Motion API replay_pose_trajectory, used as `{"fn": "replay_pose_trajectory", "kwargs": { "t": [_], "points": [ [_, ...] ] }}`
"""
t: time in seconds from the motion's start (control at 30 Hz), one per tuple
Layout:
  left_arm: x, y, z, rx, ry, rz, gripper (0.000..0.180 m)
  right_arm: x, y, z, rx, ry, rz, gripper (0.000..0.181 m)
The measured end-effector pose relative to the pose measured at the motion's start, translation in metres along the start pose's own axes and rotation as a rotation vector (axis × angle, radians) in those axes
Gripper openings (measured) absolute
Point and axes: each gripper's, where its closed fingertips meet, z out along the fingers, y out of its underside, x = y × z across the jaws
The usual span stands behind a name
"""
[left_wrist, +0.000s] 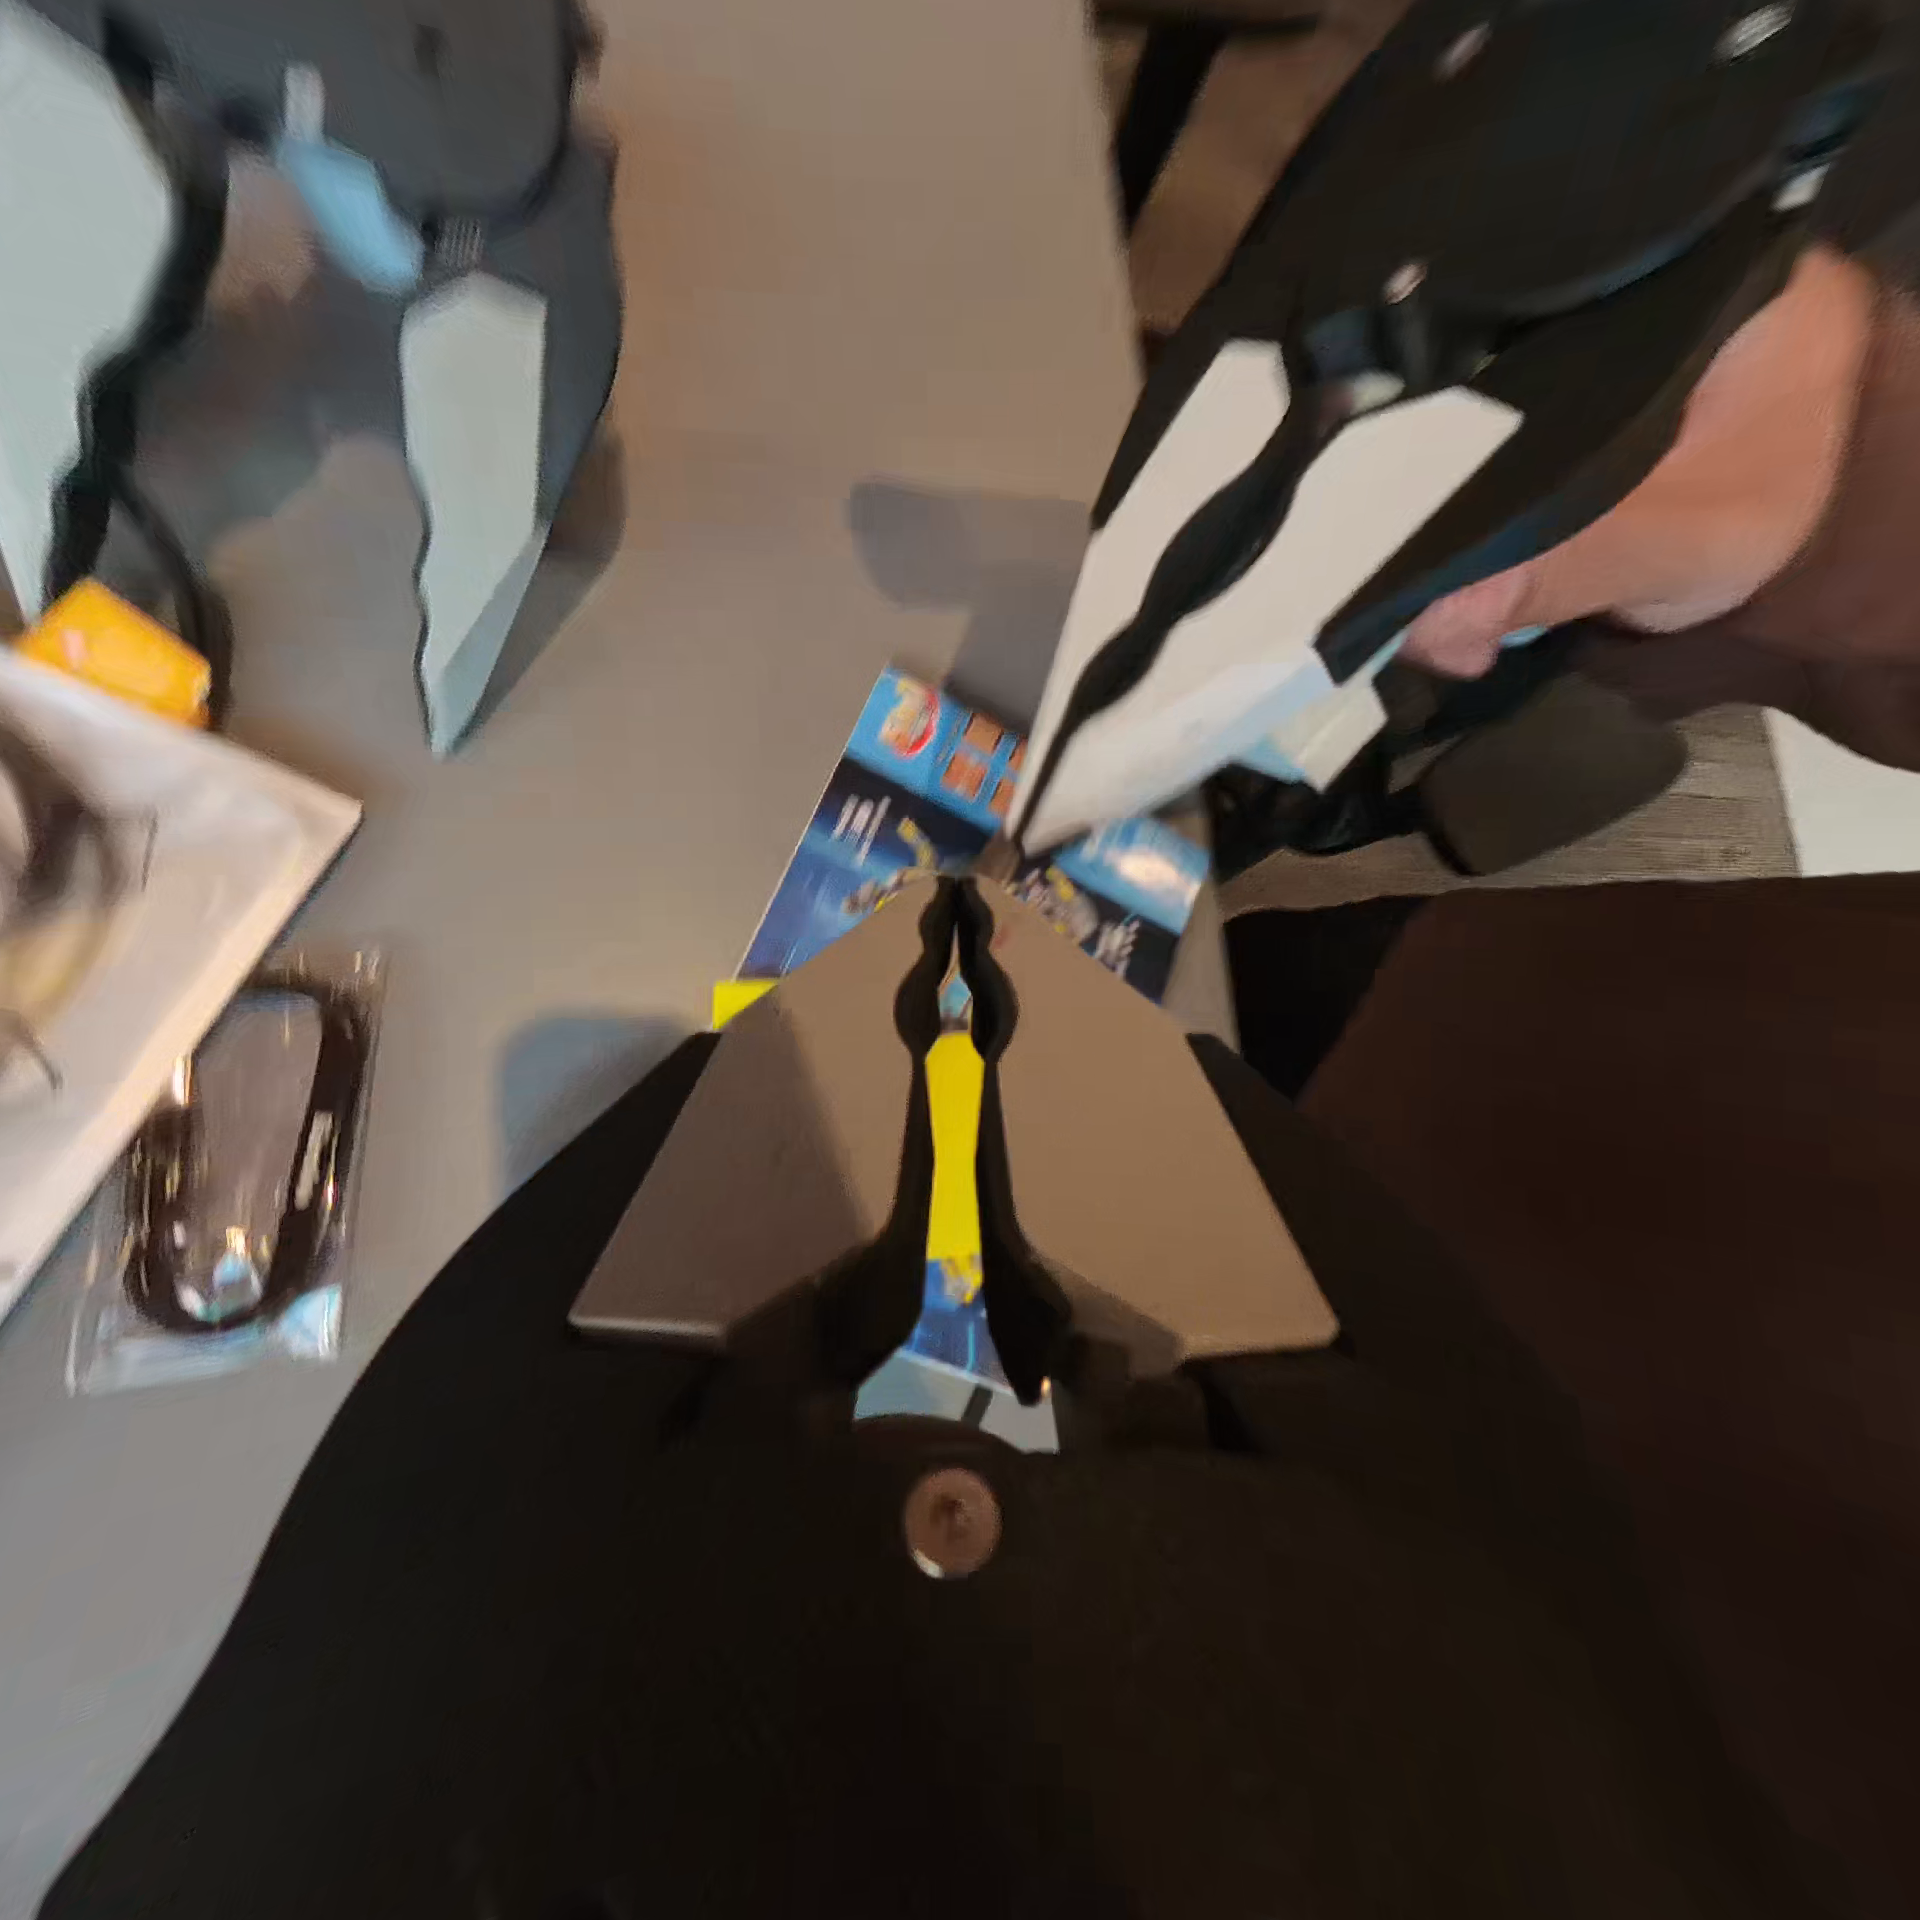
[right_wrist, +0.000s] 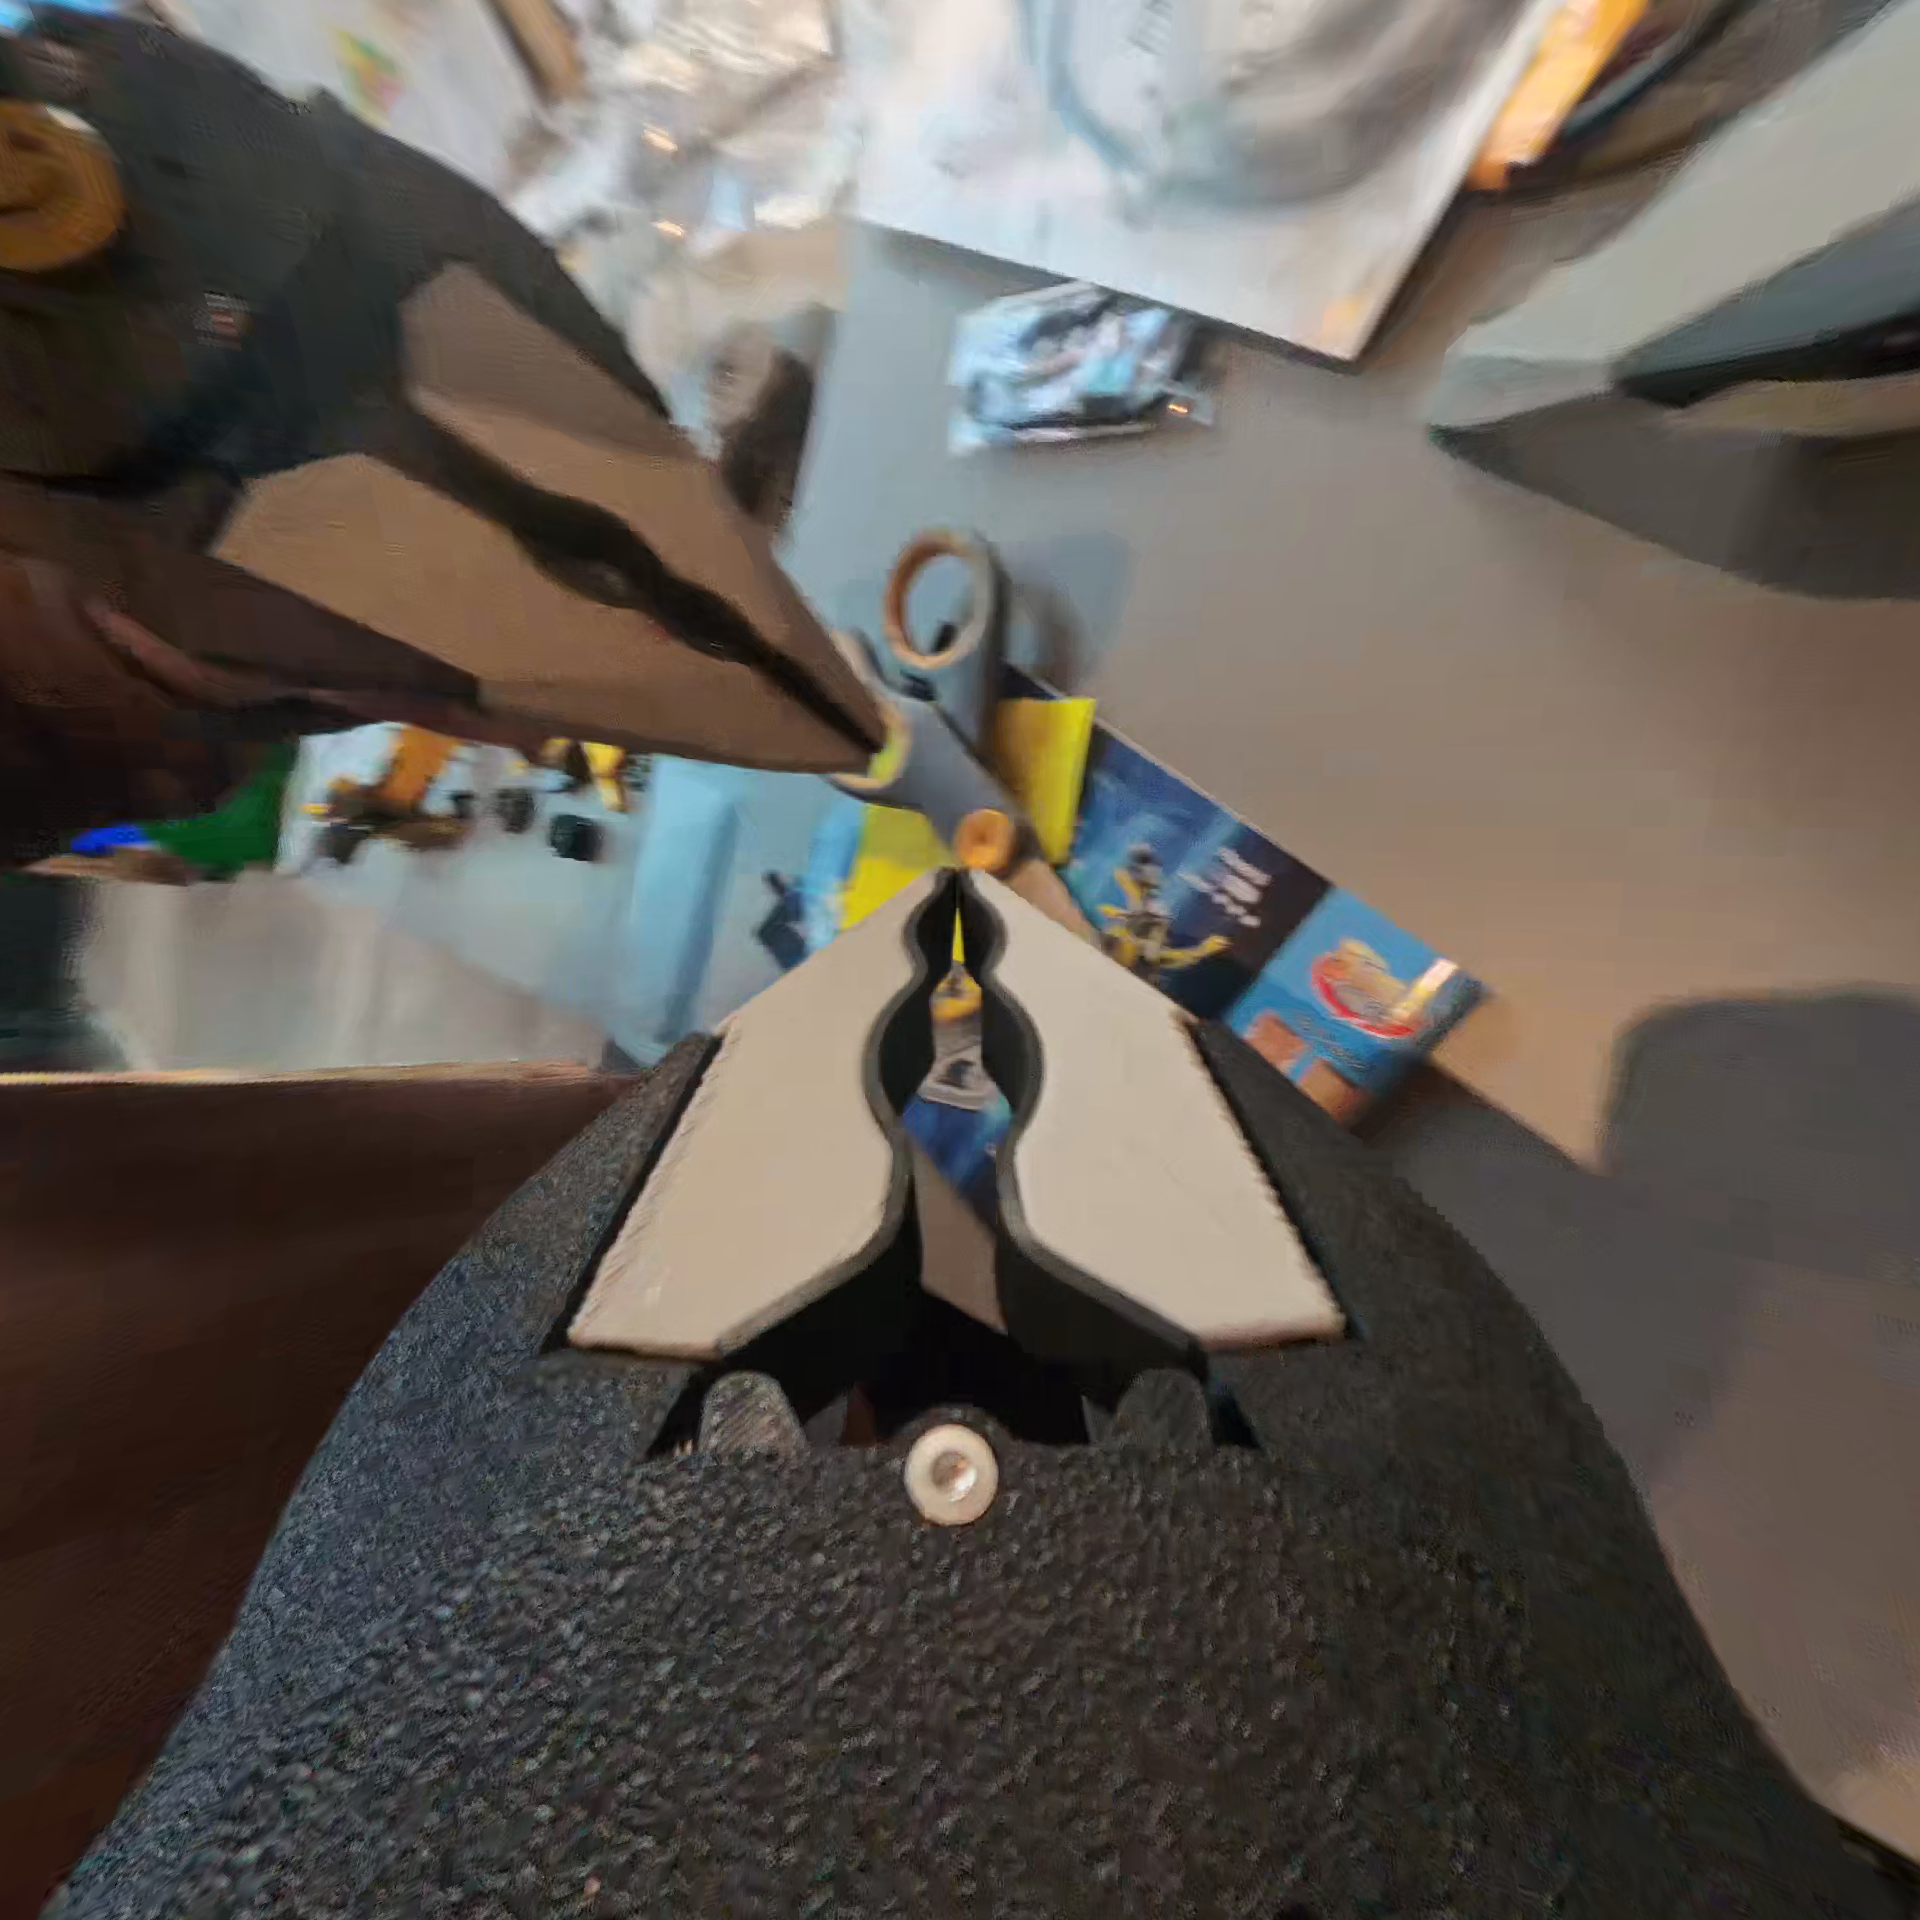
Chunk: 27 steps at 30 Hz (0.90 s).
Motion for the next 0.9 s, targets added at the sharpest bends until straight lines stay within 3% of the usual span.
{"fn": "replay_pose_trajectory", "kwargs": {
  "t": [0.17,0.23,0.4,0.67,0.83,0.9],
  "points": [
    [-0.015,0.022,-0.035,0.006,-0.072,-0.026,0.005,0.016,0.019,-0.010,-0.100,0.087,-0.122,0.008],
    [-0.025,0.043,-0.049,-0.092,-0.071,-0.051,0.033,0.021,0.024,-0.013,-0.104,0.081,-0.103,0.012],
    [-0.053,0.086,-0.053,-0.230,-0.160,0.028,0.063,0.022,0.022,-0.010,-0.081,0.063,-0.094,0.020],
    [-0.051,0.098,-0.024,-0.399,-0.131,0.460,0.063,0.047,0.049,0.018,-0.380,0.262,-0.472,0.040],
    [-0.060,0.103,-0.015,-0.524,-0.064,0.571,0.060,0.050,0.047,0.023,-0.459,0.284,-0.609,0.030],
    [-0.057,0.105,-0.013,-0.557,-0.001,0.566,0.054,0.049,0.051,0.022,-0.492,0.267,-0.639,0.012]
  ]
}}
